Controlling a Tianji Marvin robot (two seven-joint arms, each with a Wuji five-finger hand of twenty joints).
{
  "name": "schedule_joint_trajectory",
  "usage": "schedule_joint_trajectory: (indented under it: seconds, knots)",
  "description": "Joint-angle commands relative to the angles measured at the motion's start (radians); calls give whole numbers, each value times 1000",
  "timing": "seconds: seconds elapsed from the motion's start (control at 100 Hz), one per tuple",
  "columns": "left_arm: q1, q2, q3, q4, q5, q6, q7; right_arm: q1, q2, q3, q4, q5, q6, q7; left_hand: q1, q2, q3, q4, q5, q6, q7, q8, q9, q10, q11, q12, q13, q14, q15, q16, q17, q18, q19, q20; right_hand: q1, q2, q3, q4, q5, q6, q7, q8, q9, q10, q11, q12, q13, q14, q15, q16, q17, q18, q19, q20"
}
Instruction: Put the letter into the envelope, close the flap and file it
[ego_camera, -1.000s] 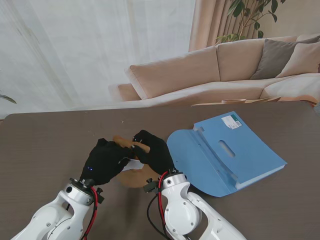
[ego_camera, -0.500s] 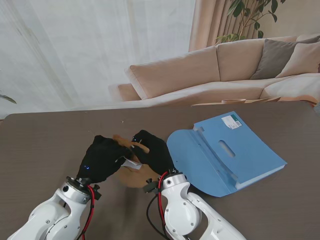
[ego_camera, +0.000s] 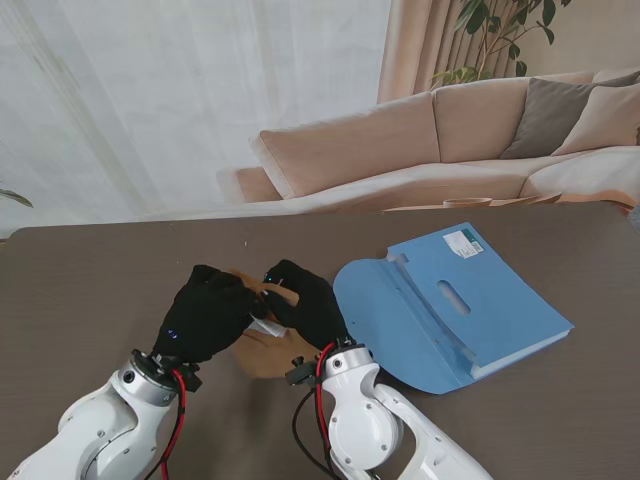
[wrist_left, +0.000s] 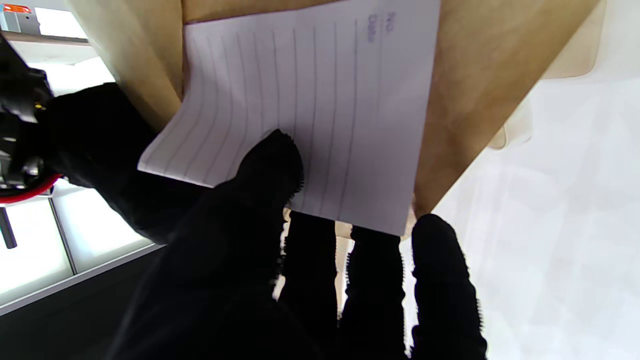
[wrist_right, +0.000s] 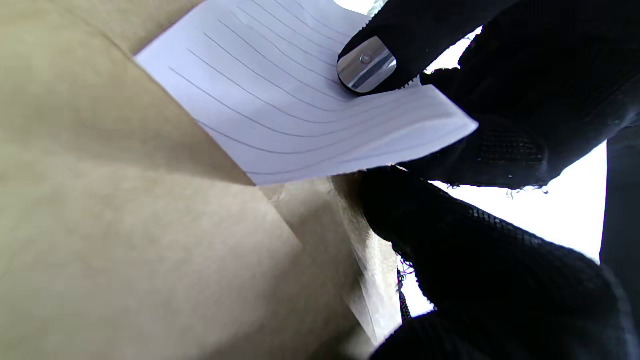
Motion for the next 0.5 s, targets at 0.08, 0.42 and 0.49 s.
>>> schedule_joint_trajectory:
  seconds: [0.08, 0.42, 0.49]
  knots:
    - [-5, 0, 4, 6, 8, -10, -10, -6, -7, -1, -9, 9, -3, 14, 4, -20, 61, -8, 45, -53, 74, 5, -16, -20, -14, 15, -17, -24, -9, 18, -1, -25, -6, -10, 43, 29, 36, 72, -4, -35, 60, 36, -20, -17, 24, 8, 17, 17, 30, 11, 19, -10, 131, -3]
    - [-11, -12, 12, 32, -35, 5, 12, -13, -9, 11, -24, 110, -24, 53, 0, -12, 77, -16, 22, -33, 85, 1, -26, -3, 1, 28, -23, -21, 8, 30, 1, -31, -4, -10, 60, 66, 25, 78, -15, -29, 77, 59, -30, -23, 44, 22, 15, 16, 44, 17, 23, -6, 137, 0]
    - [-18, -13, 13, 41, -38, 2, 27, -13, -8, 11, -26, 123, -27, 61, 0, -11, 79, -16, 22, -35, 88, 0, -30, -6, 2, 27, -26, -20, 8, 31, -1, -32, -4, -10, 68, 78, 14, 93, -17, -29, 83, 69, -34, -27, 50, 25, 13, 17, 47, 20, 22, -4, 137, 2]
